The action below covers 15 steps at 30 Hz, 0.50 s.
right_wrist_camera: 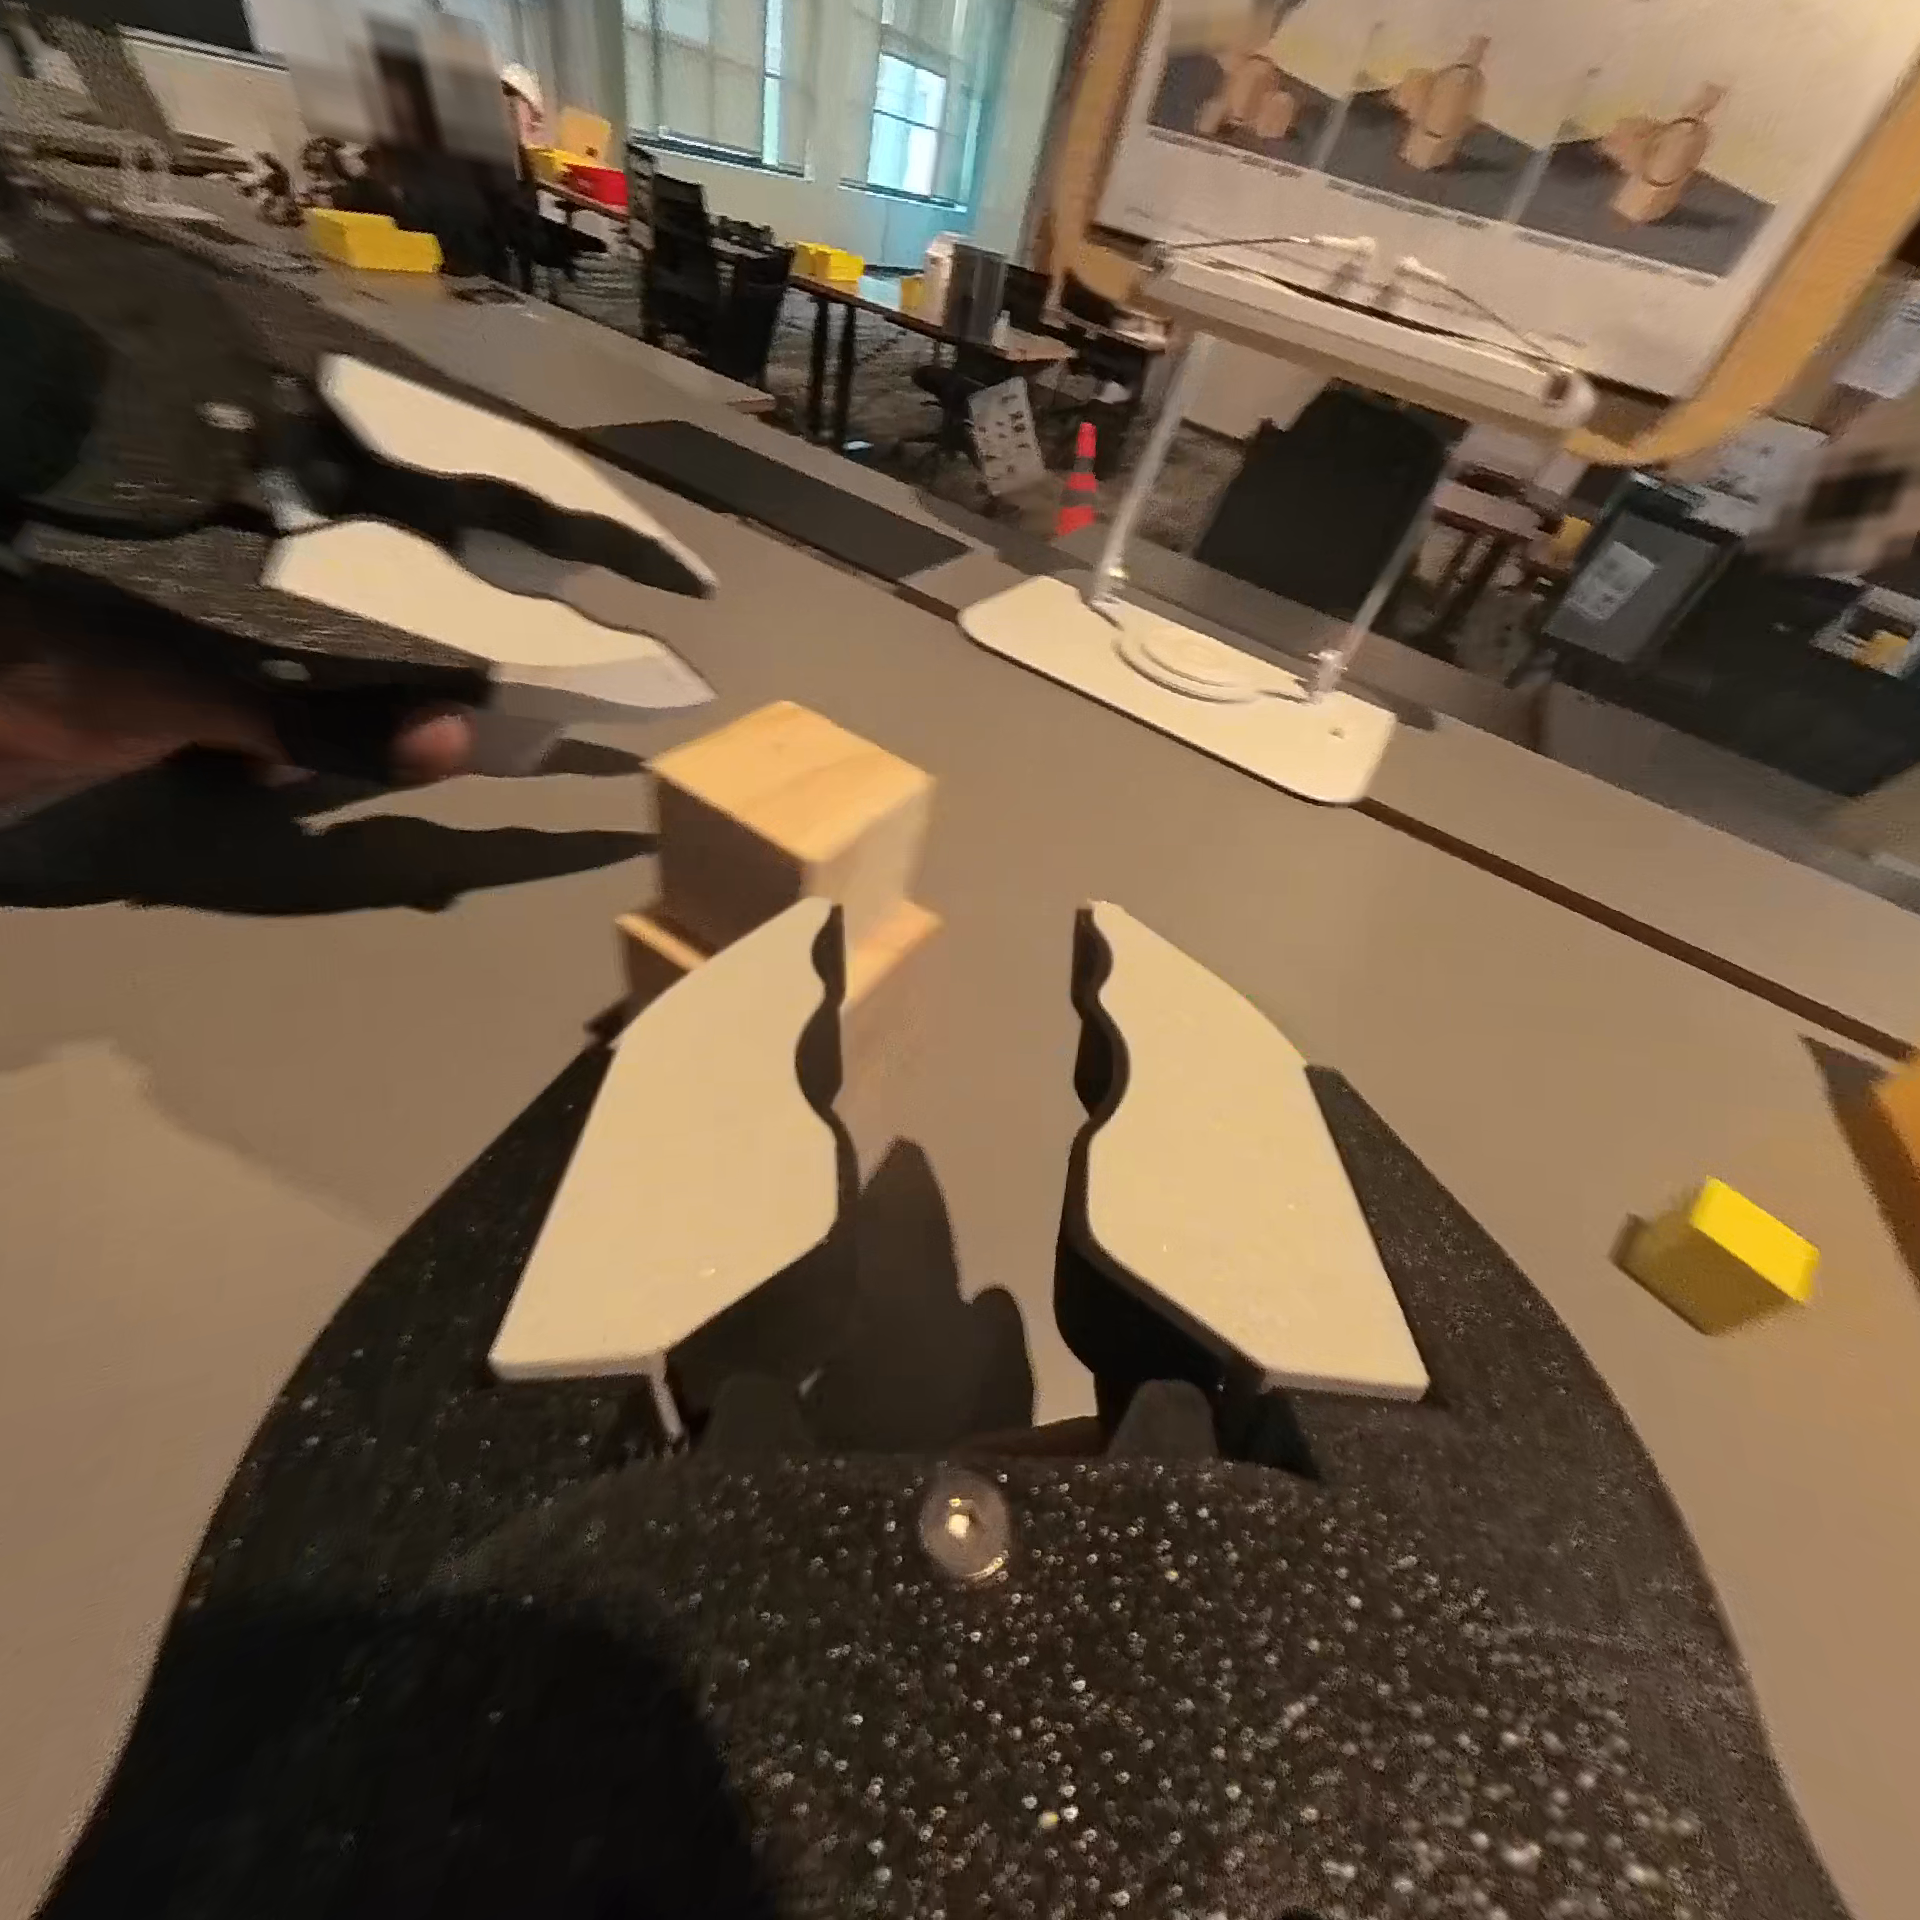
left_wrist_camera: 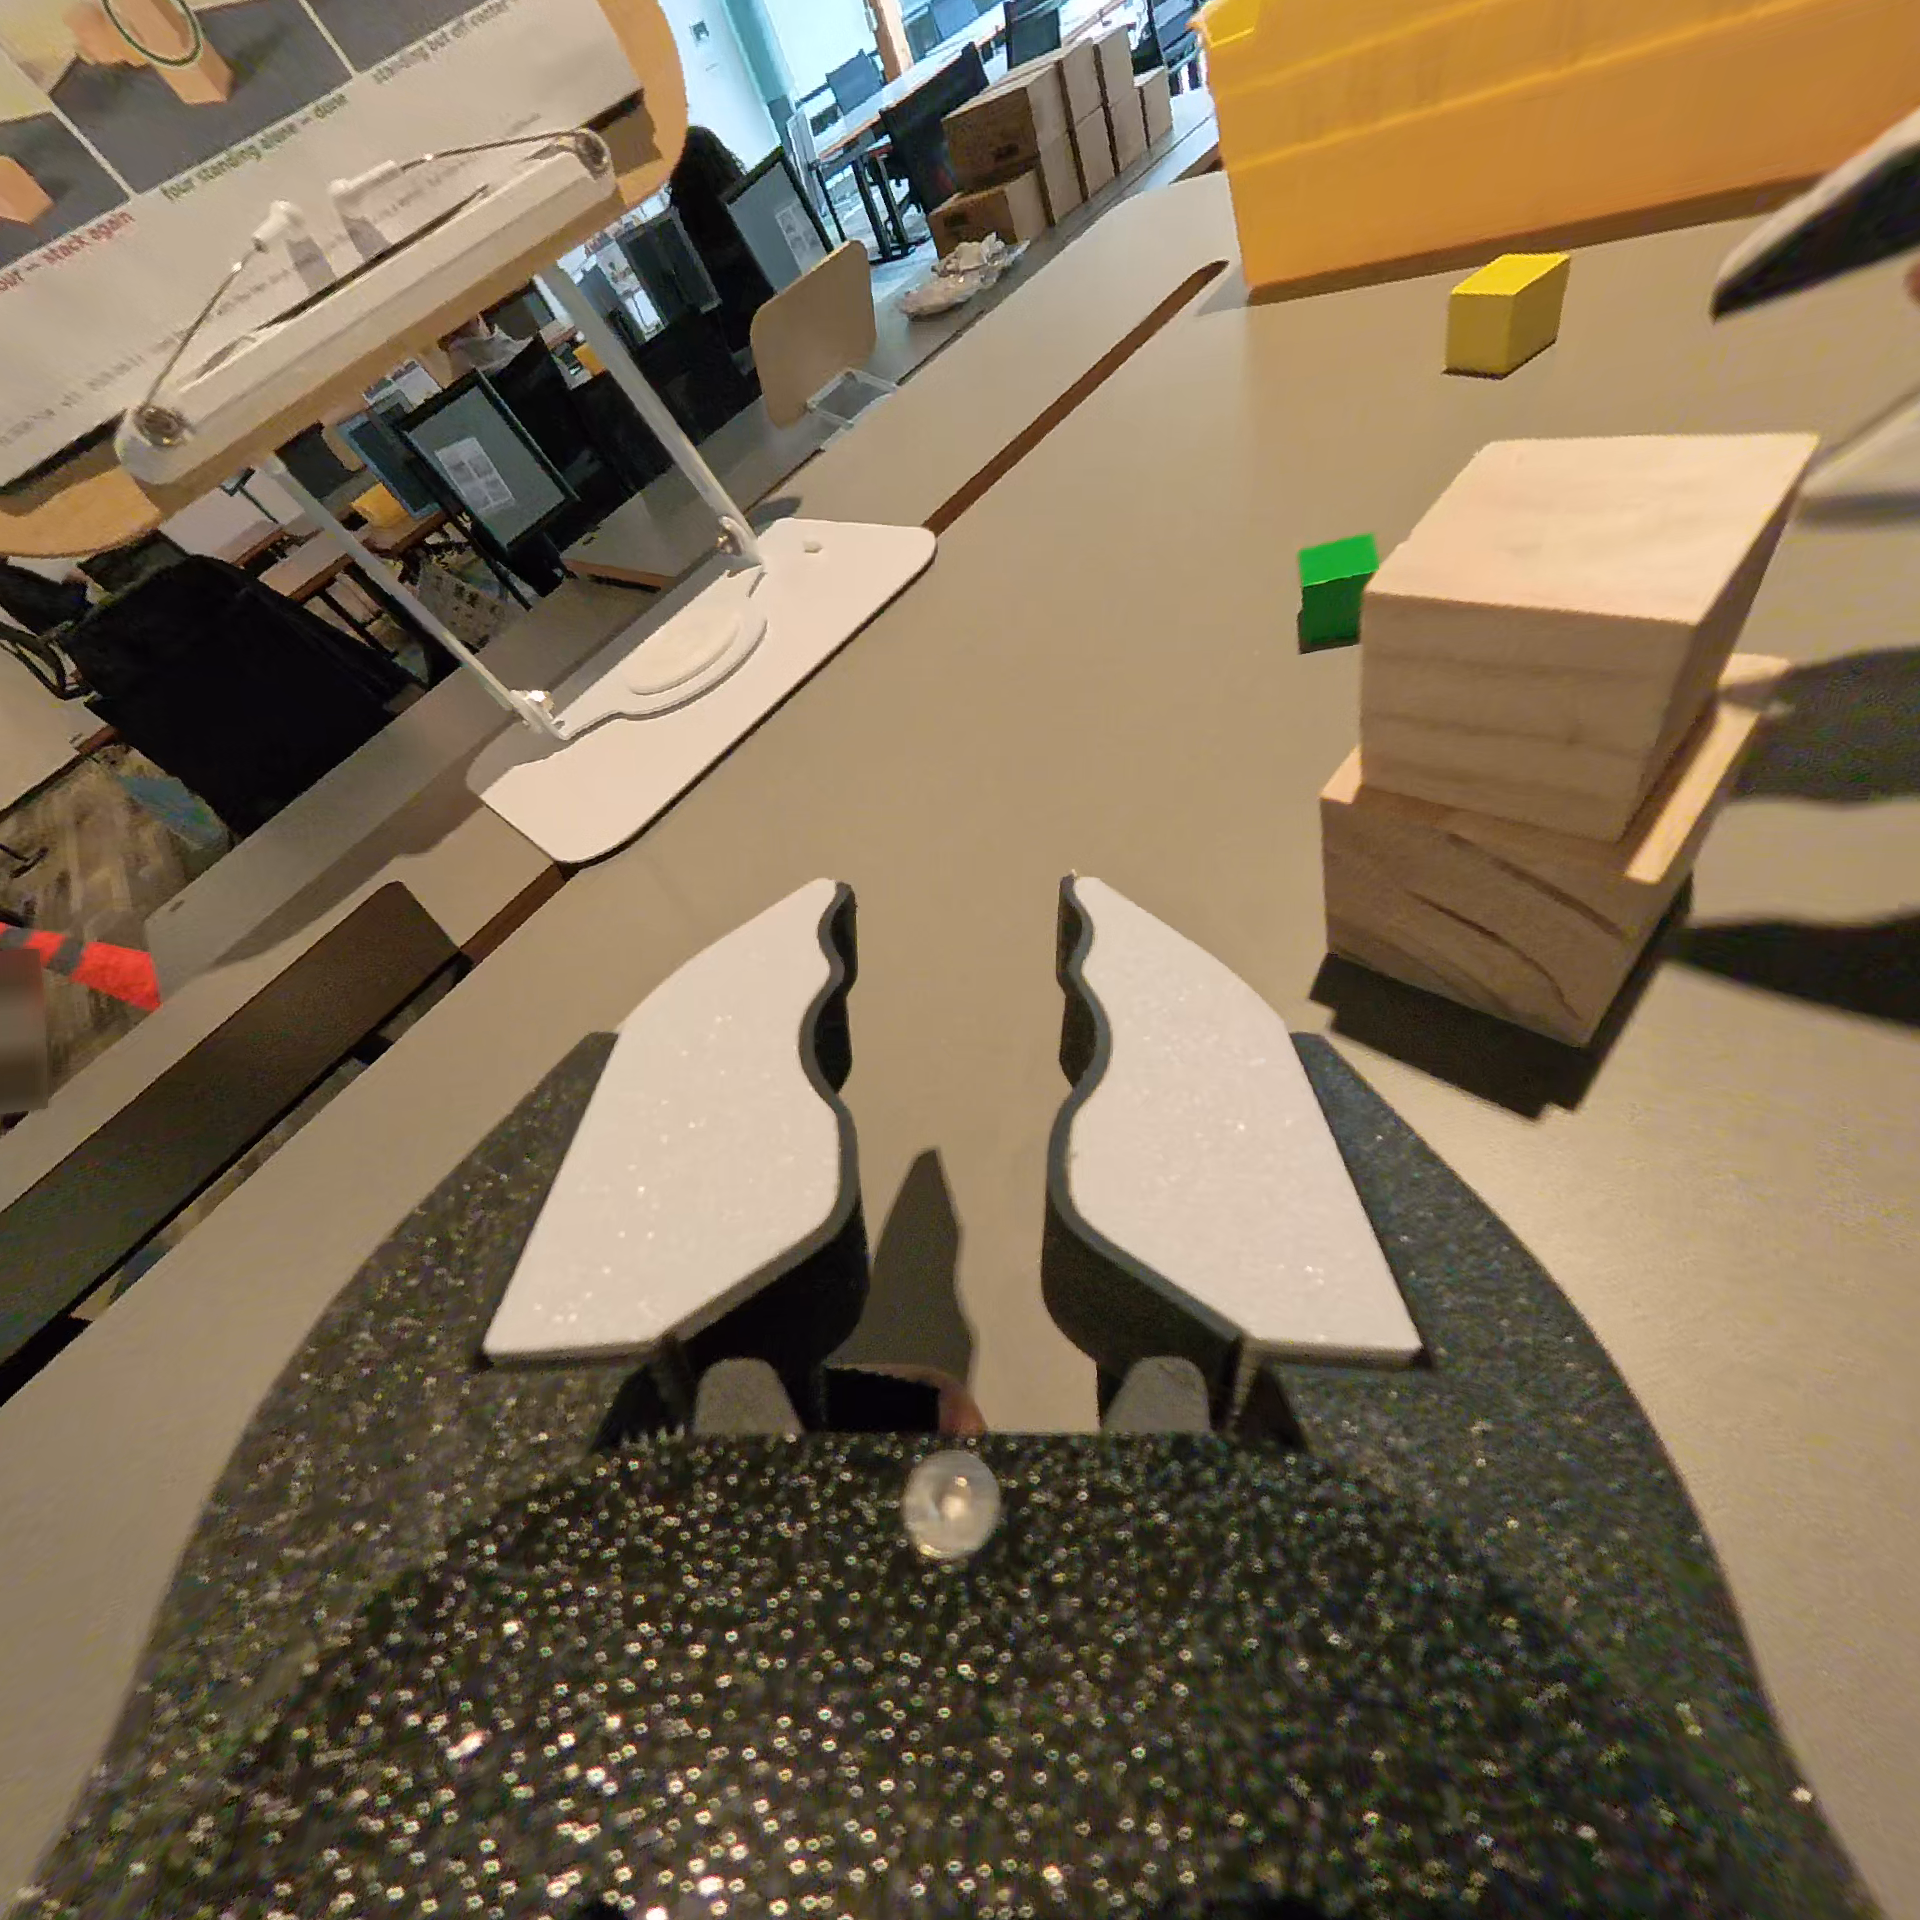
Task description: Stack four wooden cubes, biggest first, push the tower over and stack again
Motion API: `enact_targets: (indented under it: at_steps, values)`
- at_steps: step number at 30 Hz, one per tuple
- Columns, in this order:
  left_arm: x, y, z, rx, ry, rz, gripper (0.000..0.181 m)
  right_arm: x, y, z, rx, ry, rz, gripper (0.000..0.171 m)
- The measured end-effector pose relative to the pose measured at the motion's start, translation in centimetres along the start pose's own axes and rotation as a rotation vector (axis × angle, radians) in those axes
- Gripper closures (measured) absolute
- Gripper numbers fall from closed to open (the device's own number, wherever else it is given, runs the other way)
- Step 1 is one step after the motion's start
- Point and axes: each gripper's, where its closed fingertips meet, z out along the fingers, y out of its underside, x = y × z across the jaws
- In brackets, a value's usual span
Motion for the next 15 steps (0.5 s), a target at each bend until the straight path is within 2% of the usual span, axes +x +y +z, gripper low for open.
enact_targets:
  at_steps: [5, 8, 11, 13, 15]
  values:
    - [-0.3, 0.0, -0.1, 0.006, -0.003, -0.022, 0.145, 10.6, 2.0, -1.6, -0.101, 0.291, 0.060, 0.132]
    - [-0.2, 0.1, 0.1, -0.008, -0.001, -0.010, 0.145, 17.0, 4.9, -2.0, -0.228, 0.447, 0.157, 0.128]
    - [0.0, 0.2, 0.2, -0.016, 0.000, 0.009, 0.145, 19.7, 8.6, -1.2, -0.350, 0.491, 0.231, 0.120]
    - [0.1, 0.2, 0.2, -0.018, -0.001, 0.016, 0.145, 20.2, 9.0, -0.6, -0.376, 0.479, 0.268, 0.116]
    - [0.1, 0.3, 0.2, -0.022, 0.000, 0.017, 0.145, 20.5, 9.0, -0.1, -0.380, 0.497, 0.269, 0.120]
